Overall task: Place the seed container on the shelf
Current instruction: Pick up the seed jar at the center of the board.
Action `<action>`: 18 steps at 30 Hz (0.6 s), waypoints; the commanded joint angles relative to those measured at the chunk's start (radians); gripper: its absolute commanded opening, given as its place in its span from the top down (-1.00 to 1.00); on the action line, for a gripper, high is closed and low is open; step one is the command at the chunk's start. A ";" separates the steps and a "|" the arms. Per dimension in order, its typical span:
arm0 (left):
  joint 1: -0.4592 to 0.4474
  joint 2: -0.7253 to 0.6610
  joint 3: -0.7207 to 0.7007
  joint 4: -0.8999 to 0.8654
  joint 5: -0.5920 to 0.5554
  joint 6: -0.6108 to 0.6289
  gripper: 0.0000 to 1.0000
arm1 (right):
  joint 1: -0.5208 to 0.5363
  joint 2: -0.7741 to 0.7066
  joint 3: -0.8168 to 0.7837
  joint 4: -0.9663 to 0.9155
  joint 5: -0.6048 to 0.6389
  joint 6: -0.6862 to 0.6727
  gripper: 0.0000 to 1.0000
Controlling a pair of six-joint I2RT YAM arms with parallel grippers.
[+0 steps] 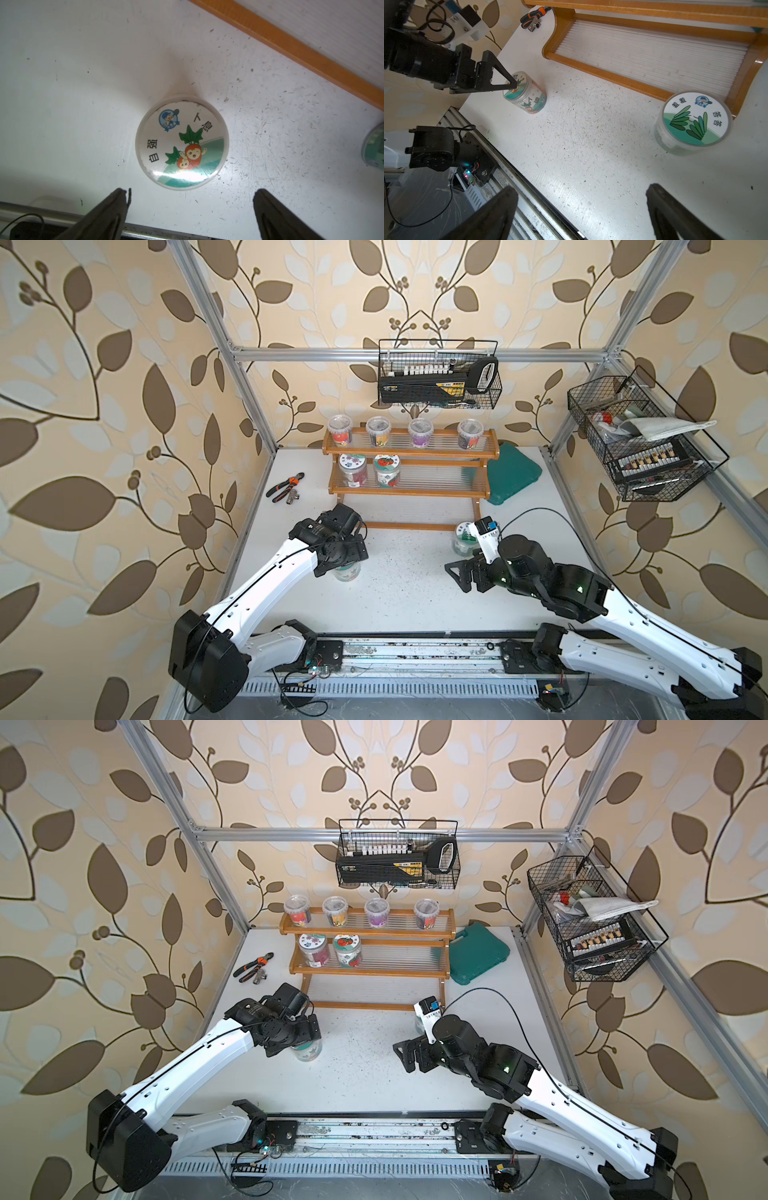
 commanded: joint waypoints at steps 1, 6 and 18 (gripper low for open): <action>0.037 0.024 -0.025 0.004 0.036 -0.050 -0.97 | -0.003 0.002 -0.018 0.017 -0.017 -0.012 -0.98; 0.076 0.044 -0.060 0.060 0.090 -0.024 -0.97 | -0.004 0.001 -0.025 0.016 -0.014 -0.013 -0.98; 0.086 0.044 -0.034 0.097 0.085 0.035 -0.97 | -0.005 0.006 -0.035 0.016 -0.012 -0.012 -0.98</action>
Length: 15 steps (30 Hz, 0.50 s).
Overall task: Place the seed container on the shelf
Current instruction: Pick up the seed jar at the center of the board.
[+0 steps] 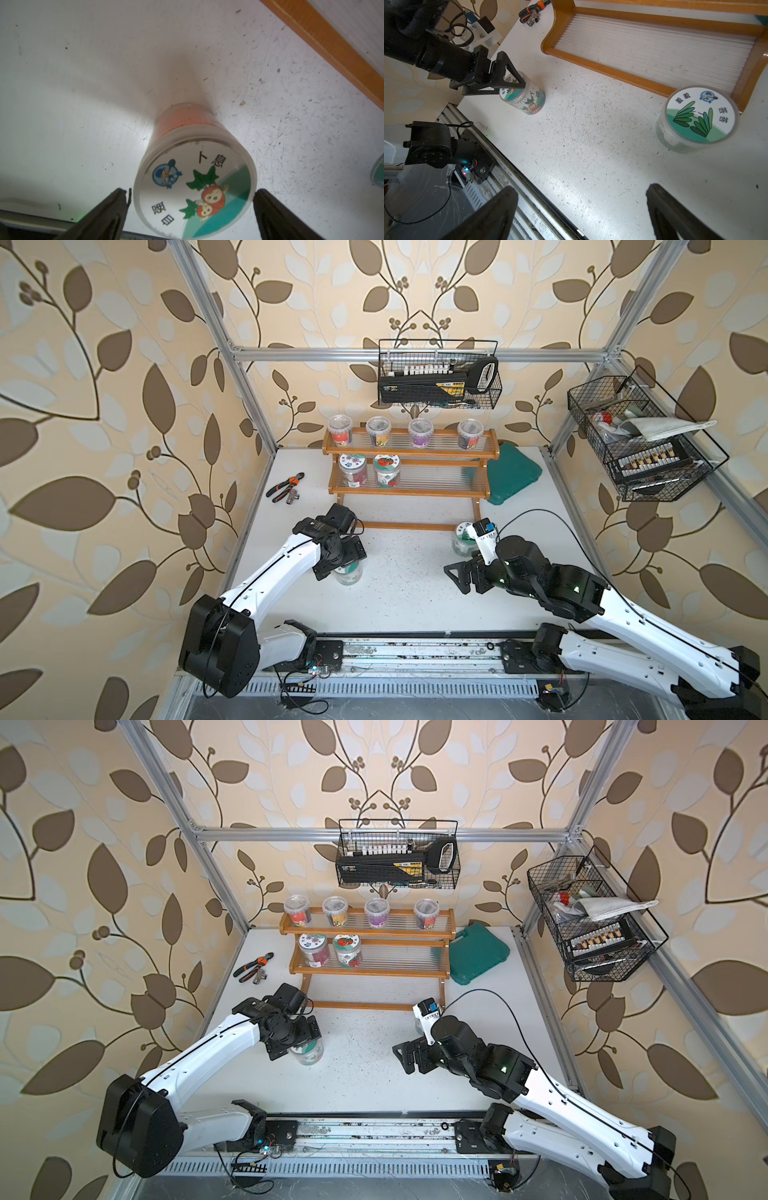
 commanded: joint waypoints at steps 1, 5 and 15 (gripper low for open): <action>0.009 -0.016 0.020 0.016 -0.003 0.034 -0.97 | -0.006 0.005 -0.016 0.010 -0.005 -0.011 -0.98; 0.009 -0.004 0.020 0.027 0.006 0.036 -0.97 | -0.006 0.007 -0.019 0.011 -0.008 -0.008 -0.98; 0.009 0.046 0.003 0.055 0.001 0.036 -0.97 | -0.009 0.008 -0.031 0.012 -0.008 -0.009 -0.98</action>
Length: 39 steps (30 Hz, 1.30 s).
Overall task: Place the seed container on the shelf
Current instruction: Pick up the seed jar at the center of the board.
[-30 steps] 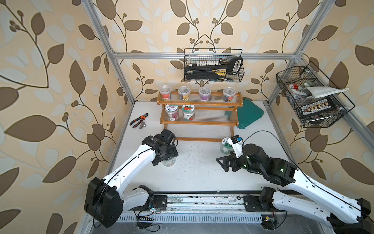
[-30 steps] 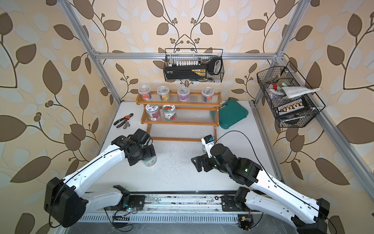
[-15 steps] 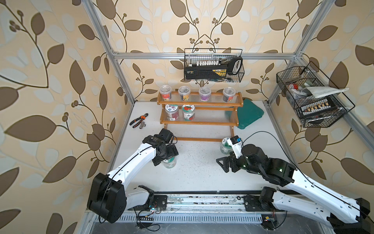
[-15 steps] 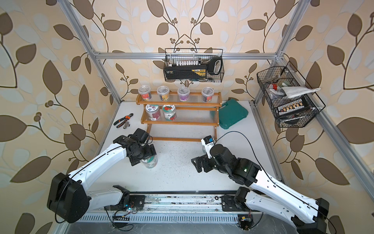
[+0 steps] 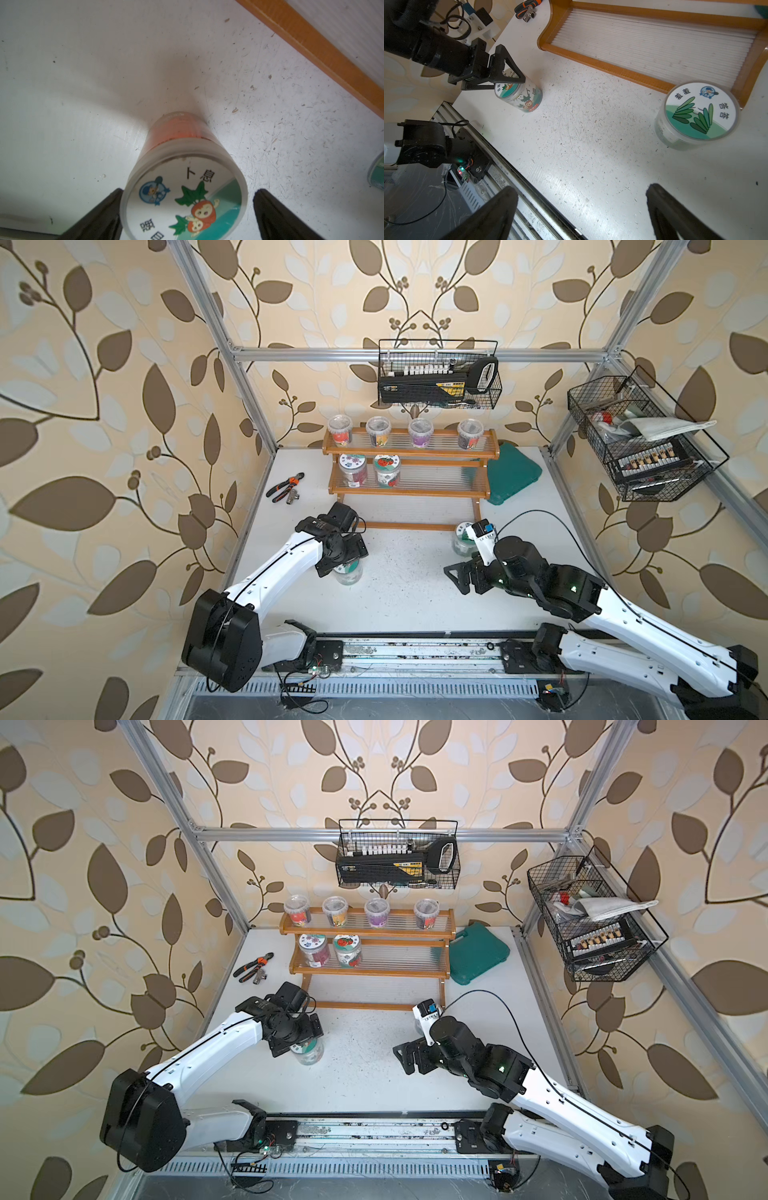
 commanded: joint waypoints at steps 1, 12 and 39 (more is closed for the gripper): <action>0.008 0.020 0.005 0.000 -0.002 0.018 -0.97 | -0.004 0.002 -0.017 0.013 -0.009 -0.010 -0.98; 0.009 0.037 0.030 -0.055 -0.036 0.037 -0.78 | -0.005 0.000 -0.053 0.075 -0.031 -0.035 -0.98; -0.040 -0.027 0.581 -0.462 0.173 0.169 -0.12 | 0.004 0.170 -0.172 0.904 -0.342 -0.257 -0.98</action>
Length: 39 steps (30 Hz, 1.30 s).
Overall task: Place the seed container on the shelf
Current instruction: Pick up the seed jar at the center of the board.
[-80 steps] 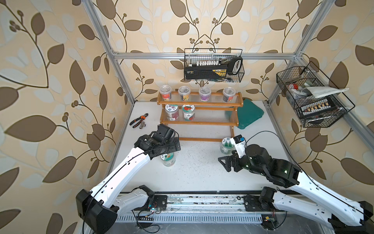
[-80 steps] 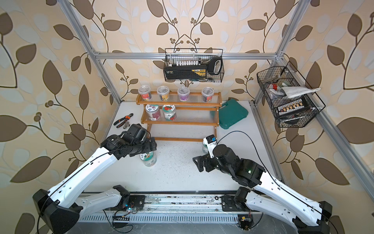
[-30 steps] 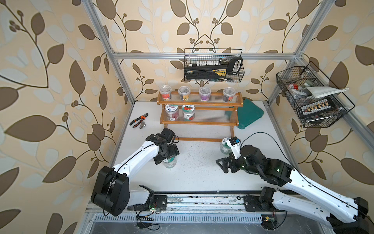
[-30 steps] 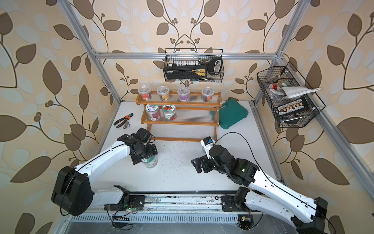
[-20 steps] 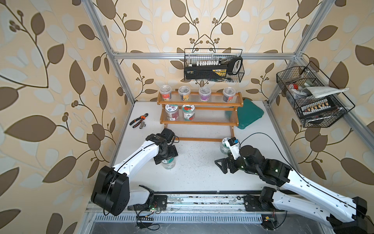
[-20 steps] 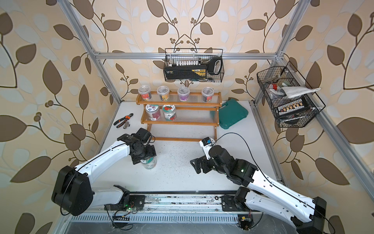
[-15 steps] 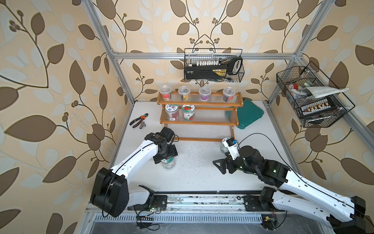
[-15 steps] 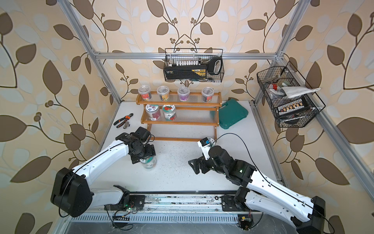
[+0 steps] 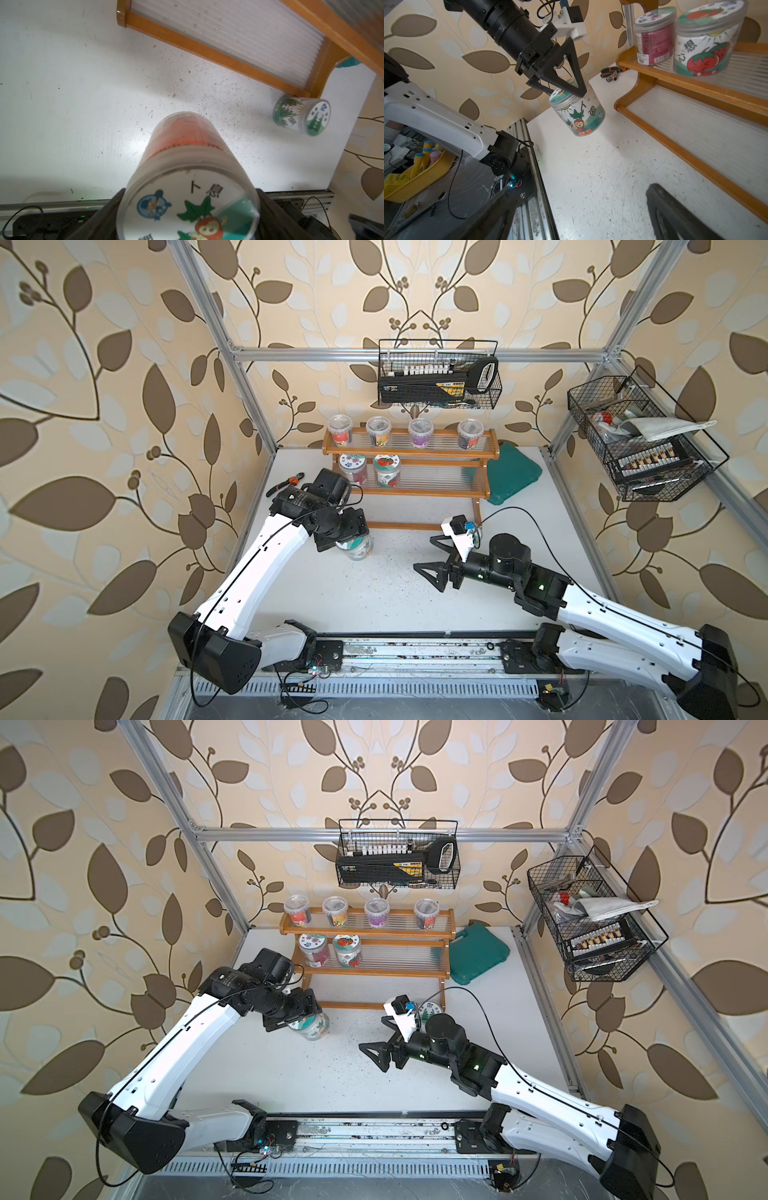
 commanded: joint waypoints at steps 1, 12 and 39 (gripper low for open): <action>-0.046 -0.002 0.097 -0.101 0.010 0.006 -0.12 | 0.014 0.049 -0.005 0.152 -0.042 -0.066 -0.98; -0.320 0.076 0.246 -0.134 -0.071 -0.100 -0.13 | 0.144 0.122 -0.006 0.274 0.134 -0.275 -0.98; -0.505 0.215 0.316 -0.062 -0.089 -0.152 -0.12 | 0.162 0.144 -0.077 0.342 0.206 -0.306 -0.98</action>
